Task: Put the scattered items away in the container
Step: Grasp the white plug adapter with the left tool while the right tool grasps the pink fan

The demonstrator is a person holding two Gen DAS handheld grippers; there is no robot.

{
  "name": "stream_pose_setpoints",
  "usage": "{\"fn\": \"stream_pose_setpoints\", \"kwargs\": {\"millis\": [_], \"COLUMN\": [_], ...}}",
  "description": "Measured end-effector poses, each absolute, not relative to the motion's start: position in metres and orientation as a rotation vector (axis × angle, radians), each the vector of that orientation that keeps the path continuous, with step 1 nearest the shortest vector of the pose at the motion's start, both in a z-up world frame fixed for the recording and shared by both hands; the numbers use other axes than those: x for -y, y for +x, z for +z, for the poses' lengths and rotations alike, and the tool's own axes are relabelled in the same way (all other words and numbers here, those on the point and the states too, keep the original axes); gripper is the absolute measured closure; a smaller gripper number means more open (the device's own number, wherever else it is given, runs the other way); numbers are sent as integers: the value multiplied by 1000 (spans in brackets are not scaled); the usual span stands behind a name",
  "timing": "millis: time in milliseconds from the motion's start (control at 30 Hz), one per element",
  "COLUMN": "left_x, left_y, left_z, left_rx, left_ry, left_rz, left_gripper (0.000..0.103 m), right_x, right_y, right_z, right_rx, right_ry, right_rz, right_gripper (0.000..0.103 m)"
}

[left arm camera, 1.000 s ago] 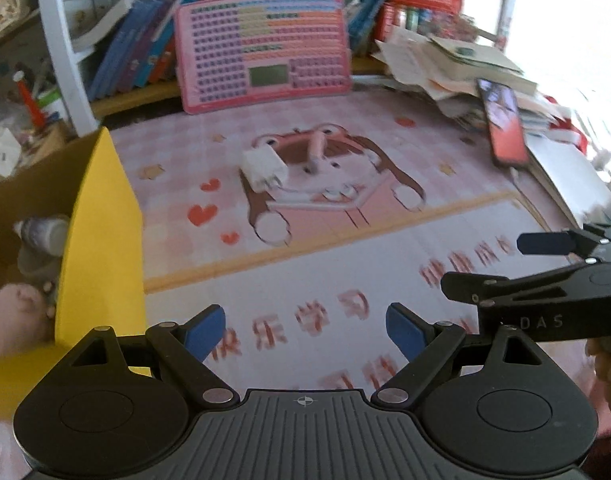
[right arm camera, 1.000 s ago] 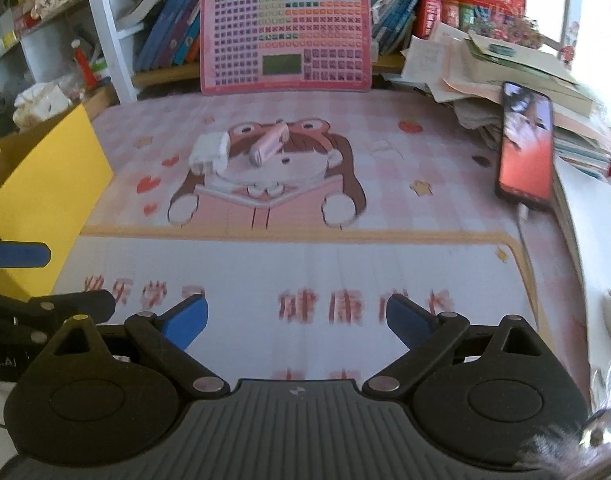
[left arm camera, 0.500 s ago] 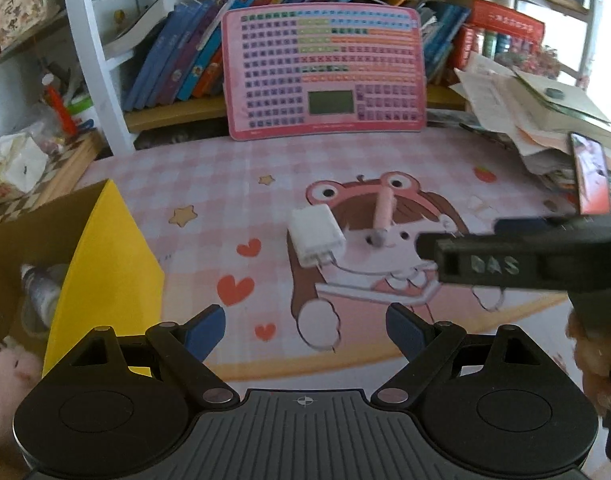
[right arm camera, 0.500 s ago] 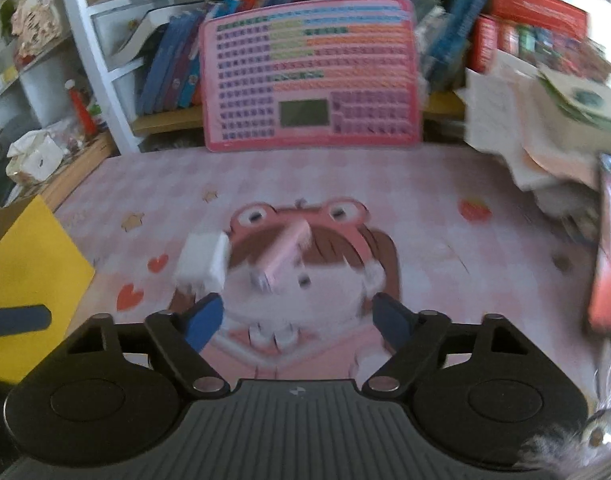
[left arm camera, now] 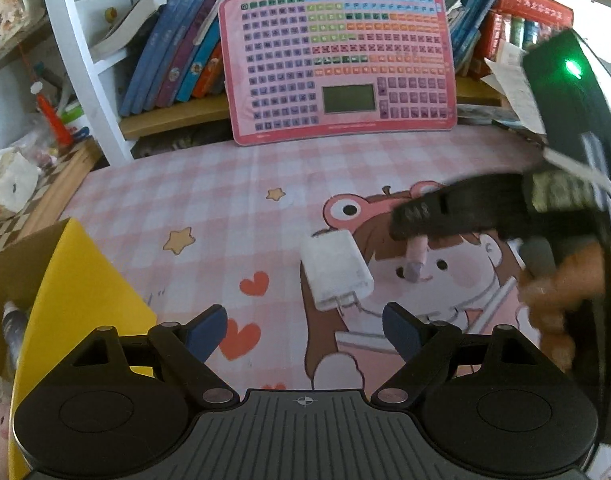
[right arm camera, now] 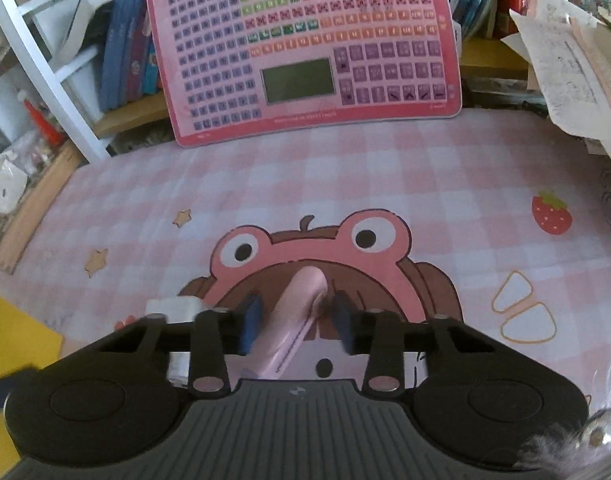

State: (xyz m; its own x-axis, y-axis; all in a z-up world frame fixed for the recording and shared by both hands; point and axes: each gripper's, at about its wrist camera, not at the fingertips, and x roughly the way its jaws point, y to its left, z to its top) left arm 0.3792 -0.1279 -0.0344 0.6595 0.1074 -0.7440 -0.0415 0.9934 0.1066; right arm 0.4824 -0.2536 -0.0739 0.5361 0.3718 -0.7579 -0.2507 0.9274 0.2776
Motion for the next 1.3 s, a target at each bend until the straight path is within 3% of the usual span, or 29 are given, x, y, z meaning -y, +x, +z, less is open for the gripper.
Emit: {"fn": "stream_pose_setpoints", "kwargs": {"millis": [100, 200, 333, 400, 667, 800, 1300], "left_x": [127, 126, 126, 127, 129, 132, 125], "left_y": [391, 405, 422, 428, 439, 438, 396], "left_z": [-38, -45, -56, -60, -73, -75, -44], "left_rx": [-852, -863, -889, -896, -912, -904, -878], "left_ry": [76, 65, 23, -2, -41, -14, -107], "left_rz": [82, 73, 70, 67, 51, 50, 5], "left_gripper": [22, 27, 31, 39, 56, 61, 61], "right_x": [262, 268, 275, 277, 277, 276, 287], "right_y": [480, 475, 466, 461, 459, 458, 421], "right_z": [-75, -72, -72, -74, -79, -79, -52], "right_rx": [-922, -903, -881, -875, -846, -838, -795], "right_ry": [147, 120, 70, 48, 18, 7, 42], "right_rz": [388, 400, 400, 400, 407, 408, 438], "right_gripper": [74, 85, 85, 85, 85, 85, 87]}}
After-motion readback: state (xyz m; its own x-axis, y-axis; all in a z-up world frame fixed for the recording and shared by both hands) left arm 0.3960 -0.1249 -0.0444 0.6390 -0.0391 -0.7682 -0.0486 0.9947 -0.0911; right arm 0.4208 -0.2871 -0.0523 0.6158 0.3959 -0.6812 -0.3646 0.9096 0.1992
